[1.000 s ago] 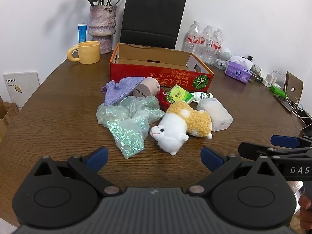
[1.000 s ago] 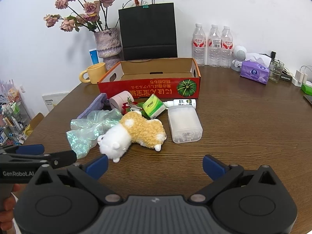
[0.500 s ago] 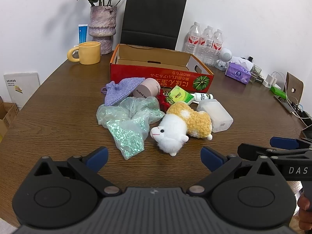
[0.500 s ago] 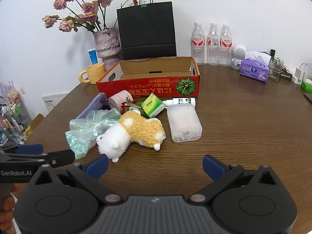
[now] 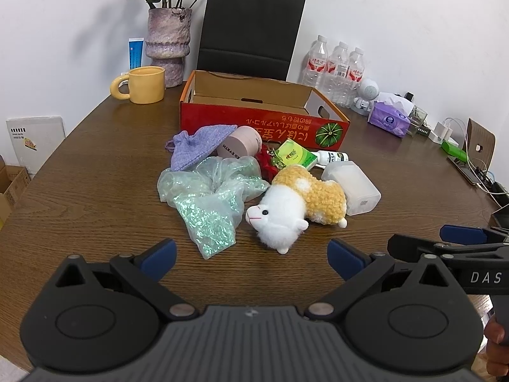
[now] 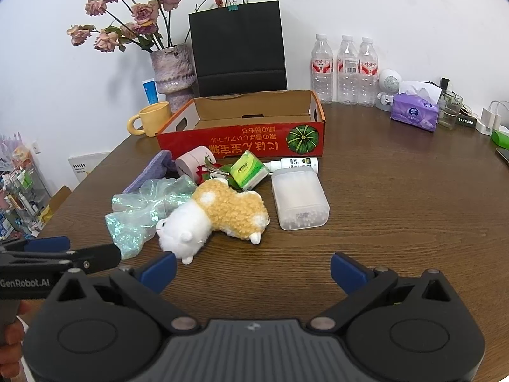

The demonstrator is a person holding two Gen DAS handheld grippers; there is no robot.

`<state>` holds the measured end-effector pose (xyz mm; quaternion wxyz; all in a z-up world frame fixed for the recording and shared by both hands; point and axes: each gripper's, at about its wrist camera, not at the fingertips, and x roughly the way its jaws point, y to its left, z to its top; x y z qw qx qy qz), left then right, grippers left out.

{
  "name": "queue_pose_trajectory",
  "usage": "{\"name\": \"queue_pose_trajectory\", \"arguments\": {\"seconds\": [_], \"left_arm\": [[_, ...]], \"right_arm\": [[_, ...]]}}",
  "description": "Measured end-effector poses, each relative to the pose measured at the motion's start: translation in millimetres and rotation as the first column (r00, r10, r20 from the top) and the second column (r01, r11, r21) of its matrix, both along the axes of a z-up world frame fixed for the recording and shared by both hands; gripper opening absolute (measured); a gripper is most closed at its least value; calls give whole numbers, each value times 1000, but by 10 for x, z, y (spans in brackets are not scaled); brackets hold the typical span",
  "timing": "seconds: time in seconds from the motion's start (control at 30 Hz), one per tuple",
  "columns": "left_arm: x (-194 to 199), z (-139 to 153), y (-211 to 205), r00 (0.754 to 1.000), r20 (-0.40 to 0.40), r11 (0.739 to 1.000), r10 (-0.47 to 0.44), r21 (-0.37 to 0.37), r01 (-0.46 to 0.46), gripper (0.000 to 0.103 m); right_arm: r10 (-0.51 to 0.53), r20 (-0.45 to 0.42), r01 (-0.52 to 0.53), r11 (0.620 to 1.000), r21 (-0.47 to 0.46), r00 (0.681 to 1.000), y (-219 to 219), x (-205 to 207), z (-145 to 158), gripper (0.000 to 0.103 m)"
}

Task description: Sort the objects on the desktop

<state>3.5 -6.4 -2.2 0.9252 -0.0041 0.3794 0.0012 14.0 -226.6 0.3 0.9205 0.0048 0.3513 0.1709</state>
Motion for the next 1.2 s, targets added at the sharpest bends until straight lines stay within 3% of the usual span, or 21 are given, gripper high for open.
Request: {"name": "queue_pose_trajectory", "arguments": {"seconds": [0.27,0.37,0.7,1.2], "left_arm": [[17,27,3,999,-44,1000,6,-12,-7,103],[-3,-6,5,999,31,1000,7,-7,-7,103],[4,-30,21,997,82,1000,14,-8,-13,103],[54,-88,27,999,39,1000,18,-12,-17,103]], "right_arm": [[1,-10,-1,1000,0,1000,-4,27,-24,103],[1,-11,-1,1000,1,1000,-6,36,-33,103],[2,-27,-2,1000,2,1000,-10,96,-76,103],[3,-41,-3,1000,-1,999,5,146,-129,103]]}}
